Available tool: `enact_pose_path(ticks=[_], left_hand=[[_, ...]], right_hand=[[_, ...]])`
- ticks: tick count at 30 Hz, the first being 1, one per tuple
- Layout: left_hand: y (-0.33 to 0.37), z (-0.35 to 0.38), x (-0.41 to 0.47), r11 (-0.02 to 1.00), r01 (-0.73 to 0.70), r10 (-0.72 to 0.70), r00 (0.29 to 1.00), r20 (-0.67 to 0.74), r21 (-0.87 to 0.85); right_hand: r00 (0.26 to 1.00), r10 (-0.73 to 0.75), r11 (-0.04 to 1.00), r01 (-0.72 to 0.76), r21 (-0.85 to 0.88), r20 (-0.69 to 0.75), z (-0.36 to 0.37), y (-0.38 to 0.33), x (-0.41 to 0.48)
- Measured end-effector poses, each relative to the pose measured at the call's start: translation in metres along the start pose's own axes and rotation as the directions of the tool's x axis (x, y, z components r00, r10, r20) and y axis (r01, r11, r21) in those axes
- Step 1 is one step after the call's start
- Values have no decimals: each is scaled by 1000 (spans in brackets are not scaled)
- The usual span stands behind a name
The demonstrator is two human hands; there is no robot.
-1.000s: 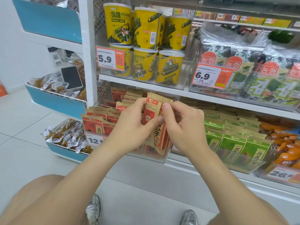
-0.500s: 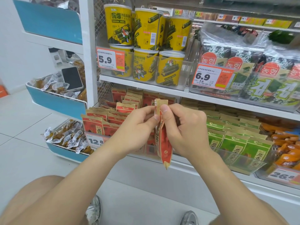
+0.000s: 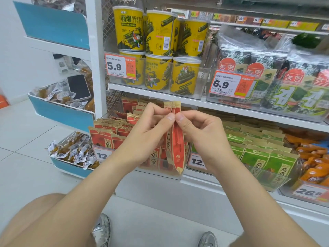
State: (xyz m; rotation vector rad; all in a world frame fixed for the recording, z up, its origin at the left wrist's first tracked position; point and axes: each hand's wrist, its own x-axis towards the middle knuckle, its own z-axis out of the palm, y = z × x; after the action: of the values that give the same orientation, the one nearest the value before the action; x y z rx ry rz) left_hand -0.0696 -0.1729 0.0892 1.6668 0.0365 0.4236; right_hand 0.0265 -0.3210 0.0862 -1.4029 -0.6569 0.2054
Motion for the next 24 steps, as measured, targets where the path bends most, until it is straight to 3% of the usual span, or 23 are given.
enact_pose_path(ticks=[5,18,20,24], left_hand=[[-1,5,-2,1000,16,-17,999,41,23],[-3,10,4,994,107,-108,994,-4,-14],[-2,11,4,995,102,-102,993,-64,-11],[-3,8,7,994,98,-108,964,-243,-53]], right_hand=[[998,3,1000,-3,8,-63,-1,0,1],[997,48,995,-43,88,-57,3,-1,1],[999,46,999,-46,26,-14,0,-3,1],[985,90,948,-39,-317,148,-5,-2,2]])
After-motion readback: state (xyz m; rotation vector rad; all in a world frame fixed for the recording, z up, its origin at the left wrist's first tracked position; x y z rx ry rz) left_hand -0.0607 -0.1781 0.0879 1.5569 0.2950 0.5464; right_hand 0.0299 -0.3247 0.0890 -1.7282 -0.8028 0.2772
